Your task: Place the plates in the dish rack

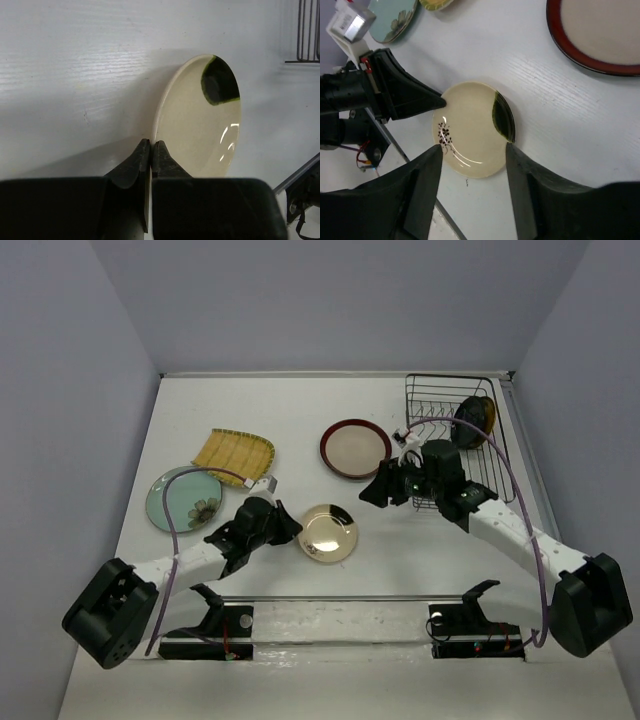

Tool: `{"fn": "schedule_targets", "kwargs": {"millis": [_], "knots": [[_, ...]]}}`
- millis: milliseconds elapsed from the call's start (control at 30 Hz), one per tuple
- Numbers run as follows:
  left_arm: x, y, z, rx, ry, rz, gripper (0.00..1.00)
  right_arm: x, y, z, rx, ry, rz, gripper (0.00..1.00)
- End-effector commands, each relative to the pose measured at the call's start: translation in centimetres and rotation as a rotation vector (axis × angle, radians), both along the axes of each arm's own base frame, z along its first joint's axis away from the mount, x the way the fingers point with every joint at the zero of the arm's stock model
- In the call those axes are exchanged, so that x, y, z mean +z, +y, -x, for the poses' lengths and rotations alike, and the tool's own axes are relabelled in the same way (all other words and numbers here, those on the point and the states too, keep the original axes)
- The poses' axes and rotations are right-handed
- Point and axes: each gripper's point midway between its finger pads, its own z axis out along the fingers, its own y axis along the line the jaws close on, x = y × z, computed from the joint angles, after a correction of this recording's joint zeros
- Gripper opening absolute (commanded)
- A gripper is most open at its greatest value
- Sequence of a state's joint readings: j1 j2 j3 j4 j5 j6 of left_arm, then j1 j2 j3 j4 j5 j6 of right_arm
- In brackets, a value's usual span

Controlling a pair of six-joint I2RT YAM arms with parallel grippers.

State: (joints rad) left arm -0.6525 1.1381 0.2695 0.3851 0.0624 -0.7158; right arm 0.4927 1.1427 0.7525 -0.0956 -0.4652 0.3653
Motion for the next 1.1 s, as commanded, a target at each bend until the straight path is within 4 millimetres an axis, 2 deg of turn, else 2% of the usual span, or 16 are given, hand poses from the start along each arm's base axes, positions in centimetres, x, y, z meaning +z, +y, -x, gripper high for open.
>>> {"fn": "schedule_targets", "kwargs": {"millis": [0,100,167,200,433,667,700,733,767,800,833,867,933,1000,1033,1067], "knots": [[3.0,-0.3,-0.4,-0.01,-0.094,0.059,0.06,-0.2,1.7,0.4,0.114,-0.012,-0.009,0.73],[6.2,-0.9,-0.4,-0.036,-0.16,0.12,0.06,-1.3,2.1,0.4,0.132,0.011,0.013,0.82],[7.1,-0.8,-0.1,-0.054,-0.173,0.118,0.06,-1.8,2.1,0.2,0.133,0.017,0.024,0.86],[8.7,-0.9,-0.2,-0.06,-0.209,0.138,0.06,-2.1,2.2,0.1,0.137,0.026,0.029,0.87],[12.9,-1.2,0.6,-0.107,-0.274,0.193,0.06,-2.9,3.3,1.0,0.216,0.068,-0.02,0.86],[14.9,-1.7,0.9,-0.142,-0.312,0.229,0.06,-1.5,4.5,2.8,0.305,0.055,-0.131,0.64],[15.1,-1.8,0.9,-0.149,-0.318,0.228,0.06,-1.2,4.5,3.0,0.306,0.056,-0.143,0.43],[15.4,-1.9,0.8,-0.154,-0.329,0.22,0.07,-0.9,4.5,2.9,0.3,0.048,-0.151,0.3],[15.4,-1.8,0.7,-0.155,-0.329,0.208,0.11,-0.7,4.6,2.8,0.294,0.047,-0.153,0.2],[15.5,-1.7,0.5,-0.15,-0.337,0.196,0.23,-0.5,4.5,2.3,0.264,0.045,-0.154,0.07],[15.6,-1.7,0.4,-0.155,-0.338,0.184,0.32,0.1,4.5,1.9,0.245,0.036,-0.157,0.07],[16.5,-1.8,0.4,-0.171,-0.351,0.177,0.5,0.3,4.4,1.2,0.206,0.028,-0.149,0.07],[19.3,-2.1,0.7,-0.201,-0.391,0.197,0.64,1.5,4.3,0.1,0.16,-0.006,-0.143,0.07],[20.7,-2.0,1.4,-0.247,-0.426,0.18,0.9,2.5,3.8,-1.1,0.104,-0.035,-0.137,0.07],[23.1,-1.8,1.5,-0.25,-0.481,0.186,0.99,3.4,3.3,-2.6,0.042,-0.064,-0.127,0.07],[23.1,-1.1,1.4,-0.246,-0.501,0.131,0.99,3.9,2.2,-4.4,-0.045,-0.094,-0.101,0.07]]}}
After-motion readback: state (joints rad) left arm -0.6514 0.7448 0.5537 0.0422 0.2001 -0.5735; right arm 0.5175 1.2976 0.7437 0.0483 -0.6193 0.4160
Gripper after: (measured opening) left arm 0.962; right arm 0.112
